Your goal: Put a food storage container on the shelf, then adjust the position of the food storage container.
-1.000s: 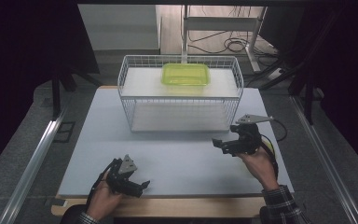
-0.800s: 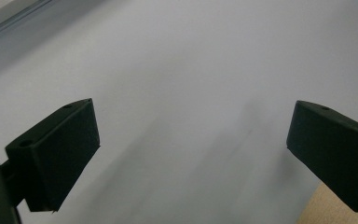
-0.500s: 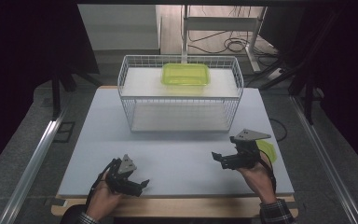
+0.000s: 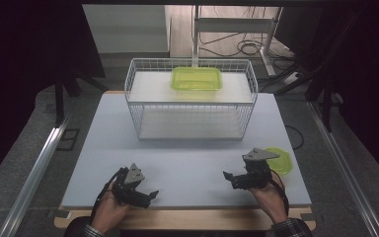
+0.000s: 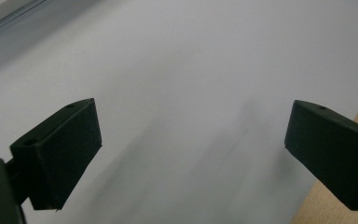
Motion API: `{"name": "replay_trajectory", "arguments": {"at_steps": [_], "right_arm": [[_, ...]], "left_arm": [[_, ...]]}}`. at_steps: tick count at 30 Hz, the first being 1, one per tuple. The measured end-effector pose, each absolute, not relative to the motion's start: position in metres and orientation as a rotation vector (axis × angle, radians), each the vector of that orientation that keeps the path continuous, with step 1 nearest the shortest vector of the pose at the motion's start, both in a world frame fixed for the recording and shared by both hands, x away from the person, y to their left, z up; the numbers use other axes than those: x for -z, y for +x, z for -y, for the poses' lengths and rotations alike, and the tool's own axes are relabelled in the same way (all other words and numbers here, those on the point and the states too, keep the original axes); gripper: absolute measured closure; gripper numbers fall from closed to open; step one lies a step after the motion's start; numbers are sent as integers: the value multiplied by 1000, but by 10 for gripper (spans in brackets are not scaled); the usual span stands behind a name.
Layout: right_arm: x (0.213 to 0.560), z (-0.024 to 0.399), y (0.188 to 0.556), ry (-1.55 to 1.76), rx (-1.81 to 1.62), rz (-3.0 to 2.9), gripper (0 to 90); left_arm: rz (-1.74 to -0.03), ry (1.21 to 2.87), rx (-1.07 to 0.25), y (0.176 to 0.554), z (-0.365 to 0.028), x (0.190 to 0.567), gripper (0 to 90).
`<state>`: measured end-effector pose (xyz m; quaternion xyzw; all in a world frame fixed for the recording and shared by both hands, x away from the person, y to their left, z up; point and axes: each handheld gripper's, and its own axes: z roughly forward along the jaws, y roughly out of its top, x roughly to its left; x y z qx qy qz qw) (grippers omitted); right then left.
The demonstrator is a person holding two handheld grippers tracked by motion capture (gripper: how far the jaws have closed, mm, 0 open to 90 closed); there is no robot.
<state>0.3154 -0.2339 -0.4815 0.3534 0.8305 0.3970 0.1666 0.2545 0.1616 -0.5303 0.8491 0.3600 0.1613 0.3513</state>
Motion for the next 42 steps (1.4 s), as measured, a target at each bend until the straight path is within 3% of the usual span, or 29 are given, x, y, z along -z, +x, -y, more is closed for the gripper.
{"name": "replay_trajectory", "arguments": {"at_steps": [15, 17, 21, 24, 28, 30, 42], "right_arm": [[466, 255, 323, 1106, -1122, -2270, 27], [462, 262, 325, 1129, -1110, -2256, 124], [458, 280, 329, 1182, -1106, -2236, 467], [457, 296, 333, 1226, -1059, -2192, 651], [456, 320, 338, 1287, -1015, -2137, 833], [455, 332, 341, 1311, -998, -2109, 887], [460, 385, 343, 1454, -908, -1963, 892]], "left_arm": [[-918, 2200, -363, 257, -162, 534, 31], [-920, 2197, -369, 257, -162, 533, 31], [-922, 2201, -368, 257, -162, 534, 31], [-915, 2206, -370, 257, -161, 534, 31], [-913, 2211, -377, 257, -161, 534, 31], [-912, 2213, -381, 257, -161, 534, 30], [-909, 2232, -384, 257, -159, 535, 30]]}}
